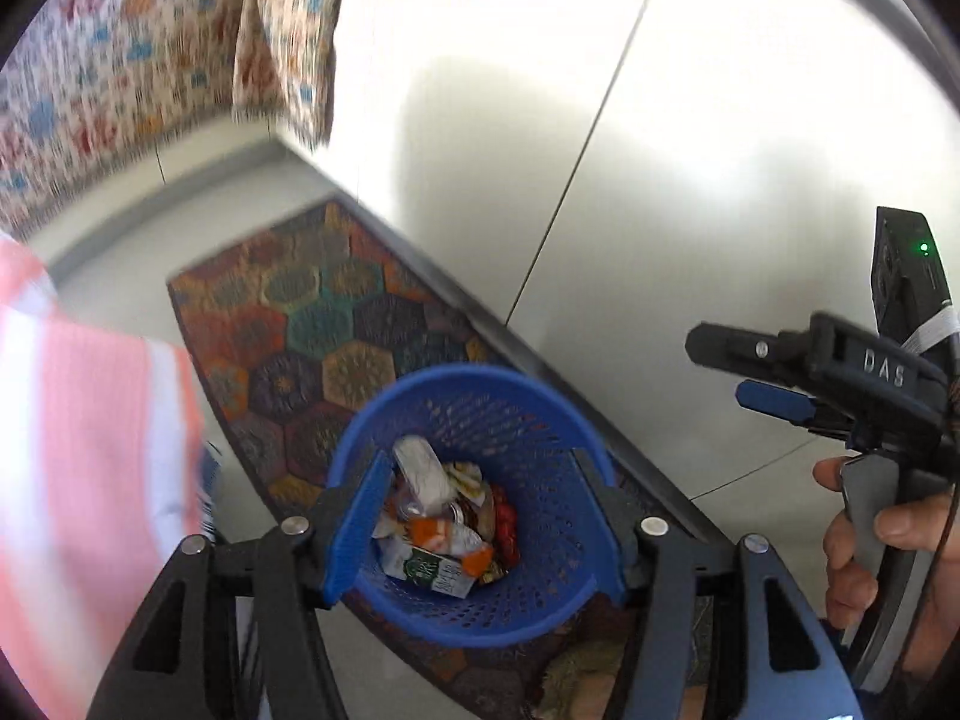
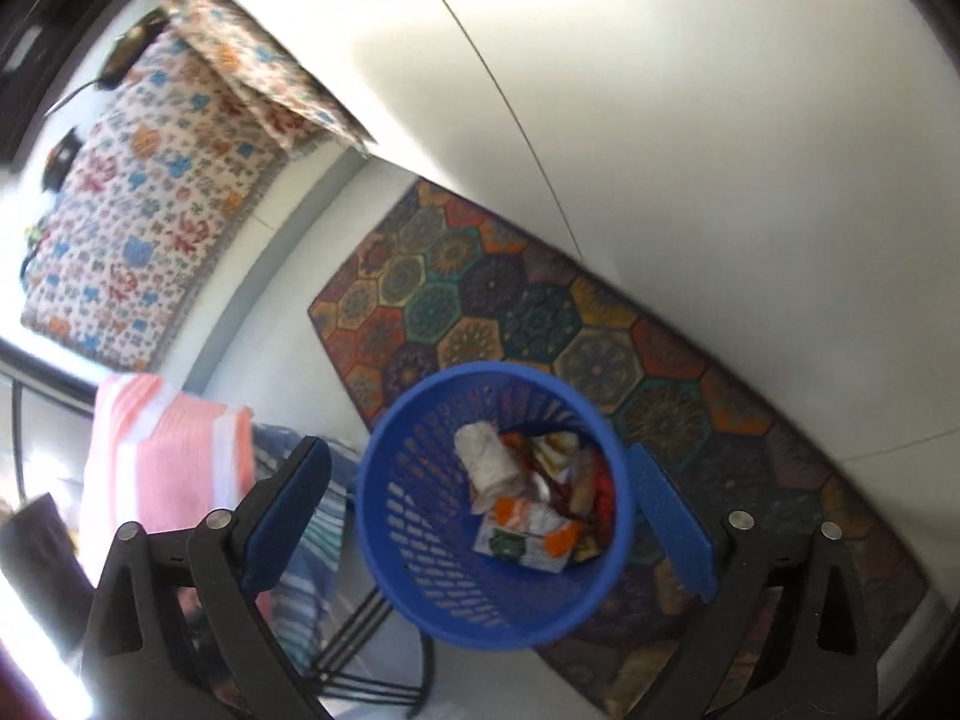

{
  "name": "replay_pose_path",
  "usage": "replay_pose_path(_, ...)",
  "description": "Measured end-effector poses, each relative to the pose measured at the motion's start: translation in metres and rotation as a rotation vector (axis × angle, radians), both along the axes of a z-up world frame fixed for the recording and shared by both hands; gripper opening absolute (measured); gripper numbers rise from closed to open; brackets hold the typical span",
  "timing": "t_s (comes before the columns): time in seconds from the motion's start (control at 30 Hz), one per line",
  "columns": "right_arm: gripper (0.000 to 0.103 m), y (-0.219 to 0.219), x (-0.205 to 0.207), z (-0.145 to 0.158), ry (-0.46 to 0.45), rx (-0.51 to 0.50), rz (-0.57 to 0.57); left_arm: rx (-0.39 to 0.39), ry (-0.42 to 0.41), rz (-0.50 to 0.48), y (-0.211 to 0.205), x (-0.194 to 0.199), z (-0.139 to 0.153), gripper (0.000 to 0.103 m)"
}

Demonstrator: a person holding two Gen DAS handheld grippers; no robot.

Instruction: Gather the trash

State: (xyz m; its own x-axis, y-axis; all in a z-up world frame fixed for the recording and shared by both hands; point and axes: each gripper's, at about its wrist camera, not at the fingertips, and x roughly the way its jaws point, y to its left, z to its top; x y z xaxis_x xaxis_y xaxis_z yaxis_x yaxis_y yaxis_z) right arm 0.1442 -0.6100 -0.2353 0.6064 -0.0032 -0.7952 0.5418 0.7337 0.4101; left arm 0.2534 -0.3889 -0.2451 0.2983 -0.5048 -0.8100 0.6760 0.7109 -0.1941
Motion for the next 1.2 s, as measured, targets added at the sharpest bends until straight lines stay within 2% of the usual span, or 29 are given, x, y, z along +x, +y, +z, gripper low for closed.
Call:
replay_pose_path(0.1,0.103,0.023,-0.032,0.031,-0.015,-0.081,0.046,-0.025,-0.051,0.001,0.017,-0.025,0.035,0.087)
replay_pose_path(0.17,0.103,0.044,-0.057,0.048,-0.022,-0.156,0.060,-0.021,-0.078,-0.006,0.029,-0.046,0.054,0.090)
replay_pose_path(0.27,0.103,0.080,-0.086,0.064,0.020,-0.289,0.069,0.022,-0.071,-0.016,0.044,-0.071,0.066,0.103)
replay_pose_path(0.3,0.103,0.092,-0.095,0.069,0.045,-0.338,0.071,0.029,-0.083,-0.008,0.049,-0.079,0.070,0.103)
replay_pose_path(0.37,0.103,0.113,-0.110,0.079,0.038,-0.387,0.092,0.062,-0.137,0.020,0.059,-0.094,0.074,0.103)
replay_pose_path(0.57,0.103,0.148,-0.136,0.097,0.008,-0.421,0.104,0.077,-0.221,0.054,0.083,-0.123,0.092,0.103)
replay_pose_path(0.73,0.103,0.163,-0.142,0.103,0.017,-0.427,0.114,0.093,-0.243,0.077,0.093,-0.134,0.105,0.103)
replay_pose_path(0.93,0.103,0.169,-0.152,0.108,0.035,-0.398,0.113,0.071,-0.172,0.072,0.103,-0.139,0.118,0.103)
replay_pose_path(1.2,0.103,0.175,-0.157,0.106,0.050,-0.395,0.129,0.099,-0.178,0.078,0.098,-0.139,0.115,0.103)
